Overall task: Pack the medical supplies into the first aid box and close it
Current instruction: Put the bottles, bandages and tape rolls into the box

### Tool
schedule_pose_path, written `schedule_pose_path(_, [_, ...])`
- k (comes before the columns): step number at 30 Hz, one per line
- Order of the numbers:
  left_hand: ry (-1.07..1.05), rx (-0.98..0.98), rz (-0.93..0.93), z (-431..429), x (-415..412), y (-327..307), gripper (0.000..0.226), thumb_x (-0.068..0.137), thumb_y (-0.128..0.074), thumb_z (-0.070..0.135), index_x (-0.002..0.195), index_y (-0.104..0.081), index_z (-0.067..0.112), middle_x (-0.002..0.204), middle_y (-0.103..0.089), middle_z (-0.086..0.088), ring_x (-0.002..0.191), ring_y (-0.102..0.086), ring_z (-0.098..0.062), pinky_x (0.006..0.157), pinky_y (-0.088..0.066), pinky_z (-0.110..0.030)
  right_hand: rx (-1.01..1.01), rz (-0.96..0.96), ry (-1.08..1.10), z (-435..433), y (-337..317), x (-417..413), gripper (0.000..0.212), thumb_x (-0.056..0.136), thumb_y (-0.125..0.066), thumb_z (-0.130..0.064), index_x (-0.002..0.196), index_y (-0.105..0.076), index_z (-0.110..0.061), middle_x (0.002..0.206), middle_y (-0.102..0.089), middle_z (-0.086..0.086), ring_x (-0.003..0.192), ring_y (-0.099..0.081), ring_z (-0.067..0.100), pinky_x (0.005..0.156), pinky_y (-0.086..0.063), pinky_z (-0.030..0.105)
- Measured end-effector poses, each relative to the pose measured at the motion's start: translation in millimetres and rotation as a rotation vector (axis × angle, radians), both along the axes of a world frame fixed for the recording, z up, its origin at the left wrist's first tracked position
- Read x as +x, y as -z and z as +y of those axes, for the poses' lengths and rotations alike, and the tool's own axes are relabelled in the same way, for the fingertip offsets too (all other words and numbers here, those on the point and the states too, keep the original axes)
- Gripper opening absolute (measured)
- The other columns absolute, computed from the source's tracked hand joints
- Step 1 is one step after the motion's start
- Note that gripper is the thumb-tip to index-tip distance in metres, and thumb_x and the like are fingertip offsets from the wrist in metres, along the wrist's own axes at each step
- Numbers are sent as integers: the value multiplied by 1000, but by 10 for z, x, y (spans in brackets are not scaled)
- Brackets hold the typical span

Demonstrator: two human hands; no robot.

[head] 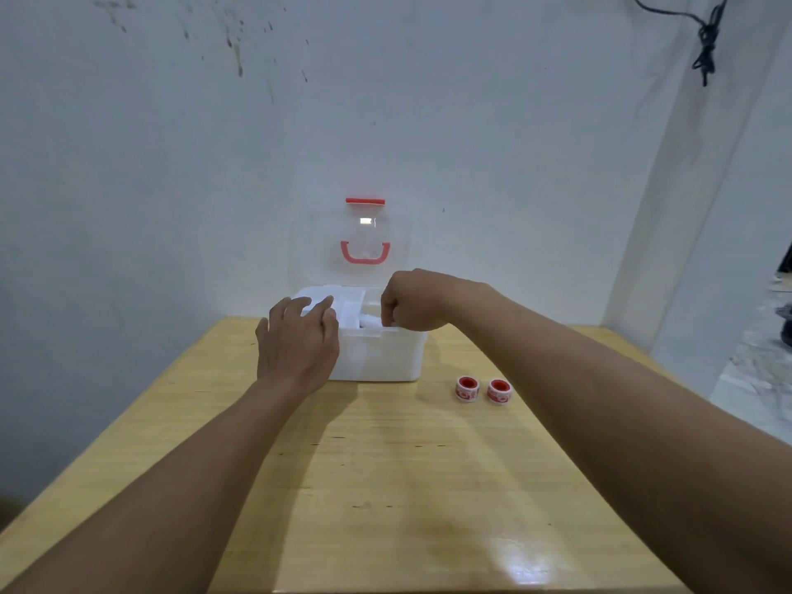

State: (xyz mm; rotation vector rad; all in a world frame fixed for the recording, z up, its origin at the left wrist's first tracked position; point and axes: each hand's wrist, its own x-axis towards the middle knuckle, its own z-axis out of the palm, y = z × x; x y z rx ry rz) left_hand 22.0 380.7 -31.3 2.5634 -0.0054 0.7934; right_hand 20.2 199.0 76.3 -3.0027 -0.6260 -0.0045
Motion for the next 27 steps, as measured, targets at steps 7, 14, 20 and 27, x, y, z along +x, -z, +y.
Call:
schedule_pose_path(7, [-2, 6, 3, -6, -8, -8, 47, 100, -27, 37, 140, -52, 29, 143, -50, -6, 140, -29, -24, 112, -26, -52, 14, 69, 15, 84, 88, 32, 35, 92, -42, -9, 112, -71, -2, 119, -69, 14, 111, -63, 31, 97, -52, 44])
schedule_pose_path(14, [4, 3, -9, 1, -5, 5, 47, 101, -27, 38, 139, -53, 29, 142, -50, -6, 140, -30, -25, 112, -26, -53, 190, 62, -10, -33, 36, -79, 40, 91, -42, -3, 111, -75, -14, 121, -70, 0, 113, -60, 18, 93, -46, 28])
schedule_pose_path(20, [-20, 60, 55, 7, -26, 0, 50, 101, -21, 42, 143, -47, 32, 152, -39, -8, 147, -16, -28, 117, -13, -54, 325, -122, 32, -170, -59, -191, 37, 87, -44, -6, 105, -76, -11, 111, -73, 3, 103, -64, 20, 87, -52, 29])
schedule_pose_path(27, [-31, 44, 106, -24, -67, -38, 52, 101, -21, 42, 144, -46, 30, 154, -34, -12, 146, -18, -31, 116, -15, -57, 253, -149, 215, -579, 62, -369, 40, 84, -43, -6, 114, -68, -11, 119, -66, 7, 107, -61, 26, 92, -53, 38])
